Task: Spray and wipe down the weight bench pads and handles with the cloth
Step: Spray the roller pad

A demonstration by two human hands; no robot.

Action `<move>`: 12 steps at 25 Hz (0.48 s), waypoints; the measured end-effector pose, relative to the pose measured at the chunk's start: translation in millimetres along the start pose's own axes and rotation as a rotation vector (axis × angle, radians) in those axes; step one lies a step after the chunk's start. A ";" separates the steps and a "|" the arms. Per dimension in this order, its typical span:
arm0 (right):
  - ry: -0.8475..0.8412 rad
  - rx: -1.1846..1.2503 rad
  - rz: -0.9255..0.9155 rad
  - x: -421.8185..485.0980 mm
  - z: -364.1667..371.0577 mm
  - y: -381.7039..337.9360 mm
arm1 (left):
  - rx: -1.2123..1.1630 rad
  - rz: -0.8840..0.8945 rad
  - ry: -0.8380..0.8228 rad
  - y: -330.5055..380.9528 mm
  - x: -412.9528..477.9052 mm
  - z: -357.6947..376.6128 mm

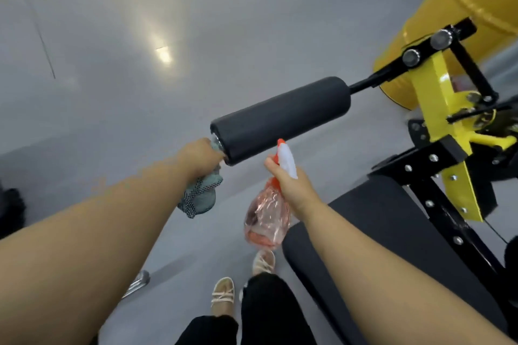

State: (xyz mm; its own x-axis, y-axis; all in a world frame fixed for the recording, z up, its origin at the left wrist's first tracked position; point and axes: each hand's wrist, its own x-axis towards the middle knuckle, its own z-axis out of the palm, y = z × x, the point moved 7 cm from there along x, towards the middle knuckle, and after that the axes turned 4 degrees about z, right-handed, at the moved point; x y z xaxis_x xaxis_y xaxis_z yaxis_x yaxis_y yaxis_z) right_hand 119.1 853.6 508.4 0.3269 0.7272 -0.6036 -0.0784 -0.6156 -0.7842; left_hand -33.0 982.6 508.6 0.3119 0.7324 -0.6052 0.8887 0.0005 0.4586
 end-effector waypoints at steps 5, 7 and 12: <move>-0.130 -0.252 0.012 37.7 1.2 -28.7 | 0.127 -0.009 0.006 1.5 48.6 7.1; -0.129 -0.381 0.046 58.2 -11.5 -34.3 | 0.175 -0.041 -0.009 6.7 73.2 12.8; -0.118 -0.449 0.157 104.1 -42.6 -38.9 | 0.261 -0.034 -0.081 25.3 118.8 23.3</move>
State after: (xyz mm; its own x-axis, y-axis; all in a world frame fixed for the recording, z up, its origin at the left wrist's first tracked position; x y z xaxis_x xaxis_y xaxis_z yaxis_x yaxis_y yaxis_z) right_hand 196.3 940.3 482.3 0.2324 0.6289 -0.7419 0.3039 -0.7716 -0.5589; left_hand 34.4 1053.7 433.1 0.2967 0.6783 -0.6723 0.9524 -0.1587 0.2603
